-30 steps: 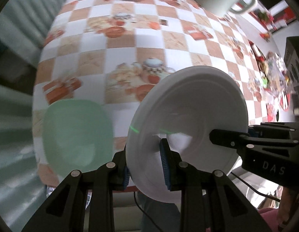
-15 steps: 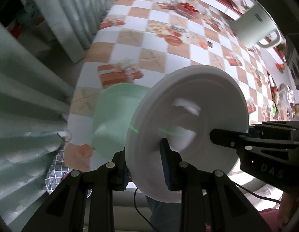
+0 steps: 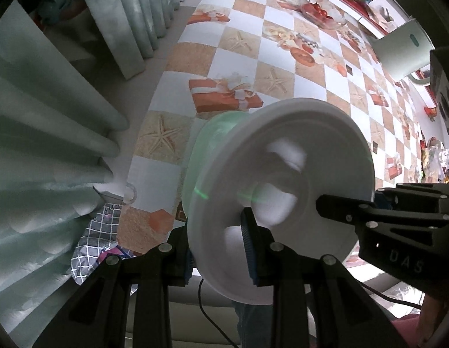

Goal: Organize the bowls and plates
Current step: 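Carry the white plate stack with both grippers and lower it onto the green plate, then open both grippers and lift them off the white plates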

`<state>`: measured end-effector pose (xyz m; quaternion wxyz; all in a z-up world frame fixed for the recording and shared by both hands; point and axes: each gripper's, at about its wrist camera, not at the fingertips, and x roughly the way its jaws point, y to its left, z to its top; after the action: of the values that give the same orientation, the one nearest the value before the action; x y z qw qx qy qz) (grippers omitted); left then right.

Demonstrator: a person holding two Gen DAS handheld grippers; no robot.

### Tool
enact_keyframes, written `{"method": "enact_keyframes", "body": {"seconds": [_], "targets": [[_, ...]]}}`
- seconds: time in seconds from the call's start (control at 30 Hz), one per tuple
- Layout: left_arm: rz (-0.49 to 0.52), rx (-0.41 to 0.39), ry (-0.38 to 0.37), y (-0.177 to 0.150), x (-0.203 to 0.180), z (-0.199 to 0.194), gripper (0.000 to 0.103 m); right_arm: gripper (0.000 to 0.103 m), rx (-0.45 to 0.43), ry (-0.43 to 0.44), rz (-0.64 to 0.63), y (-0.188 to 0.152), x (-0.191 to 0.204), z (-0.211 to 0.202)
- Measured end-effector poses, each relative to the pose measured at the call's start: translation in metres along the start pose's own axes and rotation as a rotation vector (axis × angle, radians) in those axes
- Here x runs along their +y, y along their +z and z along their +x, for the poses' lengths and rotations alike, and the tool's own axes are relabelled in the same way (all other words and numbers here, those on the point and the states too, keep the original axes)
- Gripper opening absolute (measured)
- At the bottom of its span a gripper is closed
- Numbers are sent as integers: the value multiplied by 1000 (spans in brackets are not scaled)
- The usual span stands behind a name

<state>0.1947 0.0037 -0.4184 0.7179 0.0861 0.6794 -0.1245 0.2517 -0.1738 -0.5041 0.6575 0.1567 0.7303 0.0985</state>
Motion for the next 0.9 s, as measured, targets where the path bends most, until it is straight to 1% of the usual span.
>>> {"method": "enact_keyframes", "body": {"seconds": [0.27, 0.5, 0.6, 0.67, 0.7, 0.73, 0.77, 0.8, 0.83, 0.87, 0.9], "targets": [[19, 16, -3, 8, 4, 15, 32, 19, 7, -1, 16, 7, -3, 11], [28, 17, 17, 15, 1, 25, 34, 19, 9, 2, 31, 13, -9, 22], [31, 12, 11, 17, -1, 27, 50, 20, 15, 6, 21, 14, -11, 24], [42, 2, 46, 17, -4, 27, 61, 20, 26, -15, 15, 15, -11, 26], [48, -4, 73, 17, -6, 26, 65, 22, 30, -22, 19, 15, -12, 26], [47, -13, 101, 17, -5, 25, 72, 24, 30, -22, 25, 14, -15, 26], [36, -20, 111, 17, -3, 24, 76, 28, 29, -23, 34, 13, -19, 25], [21, -25, 113, 17, 1, 23, 76, 41, 26, -28, 43, 12, -23, 24], [6, -28, 113, 17, 5, 22, 78, 62, 21, -32, 54, 12, -27, 22], [-12, -31, 107, 17, 9, 22, 85, 72, 15, -29, 65, 12, -32, 20], [-27, -30, 99, 16, 14, 21, 88, 88, 7, -18, 74, 12, -37, 18]]}}
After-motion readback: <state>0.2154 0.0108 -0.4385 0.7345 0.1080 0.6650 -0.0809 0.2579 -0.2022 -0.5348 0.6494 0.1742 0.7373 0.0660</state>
